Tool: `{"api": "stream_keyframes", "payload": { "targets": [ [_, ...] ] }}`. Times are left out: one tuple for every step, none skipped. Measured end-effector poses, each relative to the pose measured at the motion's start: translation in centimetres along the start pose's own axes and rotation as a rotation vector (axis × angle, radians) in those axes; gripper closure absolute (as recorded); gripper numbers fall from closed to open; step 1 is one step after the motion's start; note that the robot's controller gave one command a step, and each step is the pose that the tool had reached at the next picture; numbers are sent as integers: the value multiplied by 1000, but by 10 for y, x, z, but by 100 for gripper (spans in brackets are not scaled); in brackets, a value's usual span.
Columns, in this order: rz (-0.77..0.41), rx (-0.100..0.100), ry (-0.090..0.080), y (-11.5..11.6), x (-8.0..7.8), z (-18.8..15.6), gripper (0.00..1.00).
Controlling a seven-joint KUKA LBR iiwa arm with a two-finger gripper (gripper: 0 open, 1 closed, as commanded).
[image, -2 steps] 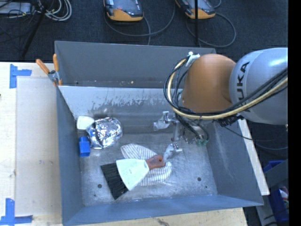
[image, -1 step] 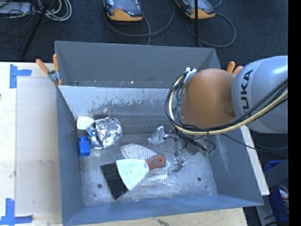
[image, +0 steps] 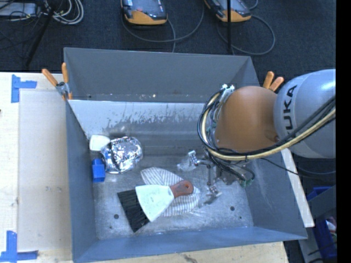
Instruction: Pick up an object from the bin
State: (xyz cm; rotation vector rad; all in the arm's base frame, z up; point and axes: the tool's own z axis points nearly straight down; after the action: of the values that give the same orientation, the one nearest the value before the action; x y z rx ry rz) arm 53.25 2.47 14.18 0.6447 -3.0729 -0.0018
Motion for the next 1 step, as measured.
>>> {"api": "stream_keyframes", "payload": {
  "targets": [
    [-155,1,-1,9,-10,35,0]
  ]
}}
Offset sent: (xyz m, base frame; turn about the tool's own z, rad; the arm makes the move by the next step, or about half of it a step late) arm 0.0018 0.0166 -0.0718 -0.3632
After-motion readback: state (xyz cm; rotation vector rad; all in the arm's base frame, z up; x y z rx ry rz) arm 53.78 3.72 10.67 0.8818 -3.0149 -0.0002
